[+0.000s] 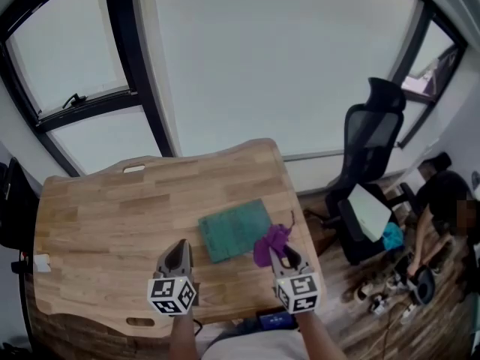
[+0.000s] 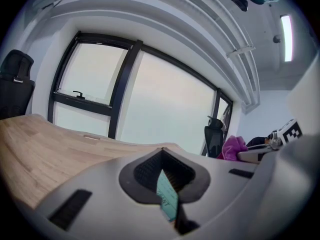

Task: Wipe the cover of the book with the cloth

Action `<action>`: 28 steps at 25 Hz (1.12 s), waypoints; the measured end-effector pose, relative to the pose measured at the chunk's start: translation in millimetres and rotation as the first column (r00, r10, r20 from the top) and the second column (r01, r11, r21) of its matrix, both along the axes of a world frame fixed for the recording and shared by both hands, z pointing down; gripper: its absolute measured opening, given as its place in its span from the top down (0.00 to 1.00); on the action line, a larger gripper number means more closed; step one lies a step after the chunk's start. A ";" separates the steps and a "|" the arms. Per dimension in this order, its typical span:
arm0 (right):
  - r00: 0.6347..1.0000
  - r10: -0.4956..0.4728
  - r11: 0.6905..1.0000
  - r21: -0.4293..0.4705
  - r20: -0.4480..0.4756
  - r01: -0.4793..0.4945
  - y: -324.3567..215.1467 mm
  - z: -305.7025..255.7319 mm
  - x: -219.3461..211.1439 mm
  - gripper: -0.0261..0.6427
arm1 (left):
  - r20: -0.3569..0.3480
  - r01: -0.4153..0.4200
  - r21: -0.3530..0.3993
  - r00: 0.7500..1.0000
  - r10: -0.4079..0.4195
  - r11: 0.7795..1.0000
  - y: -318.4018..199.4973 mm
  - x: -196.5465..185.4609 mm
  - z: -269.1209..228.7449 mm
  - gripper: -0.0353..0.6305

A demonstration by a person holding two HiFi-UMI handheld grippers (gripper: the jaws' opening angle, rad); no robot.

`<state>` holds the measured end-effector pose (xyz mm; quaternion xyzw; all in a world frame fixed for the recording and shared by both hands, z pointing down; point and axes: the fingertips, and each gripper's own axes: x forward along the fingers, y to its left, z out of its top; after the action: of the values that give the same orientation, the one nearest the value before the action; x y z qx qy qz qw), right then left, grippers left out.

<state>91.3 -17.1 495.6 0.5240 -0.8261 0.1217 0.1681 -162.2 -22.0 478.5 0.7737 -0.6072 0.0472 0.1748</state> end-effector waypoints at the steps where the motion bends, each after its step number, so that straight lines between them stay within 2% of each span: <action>1: 1.000 0.001 1.000 0.002 0.002 -0.001 -1.3 0.0 -0.4 0.84 | 0.001 -0.001 0.002 1.000 0.001 1.000 -2.2 -0.6 -0.4 0.94; 17: 1.000 0.010 1.000 0.001 0.022 -0.010 -23.9 1.5 -1.4 0.84 | 0.004 -0.019 -0.009 1.000 0.019 1.000 -24.4 1.9 5.1 0.94; 28: 0.999 0.031 0.999 -0.030 0.018 -0.031 -41.9 18.0 2.7 0.84 | 0.005 -0.013 -0.085 1.000 0.013 0.996 -39.8 -3.6 35.5 0.94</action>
<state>93.9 -59.0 513.6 0.5330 -0.8175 0.1413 0.1660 -165.8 -61.8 514.1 0.7692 -0.6001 0.0762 0.2058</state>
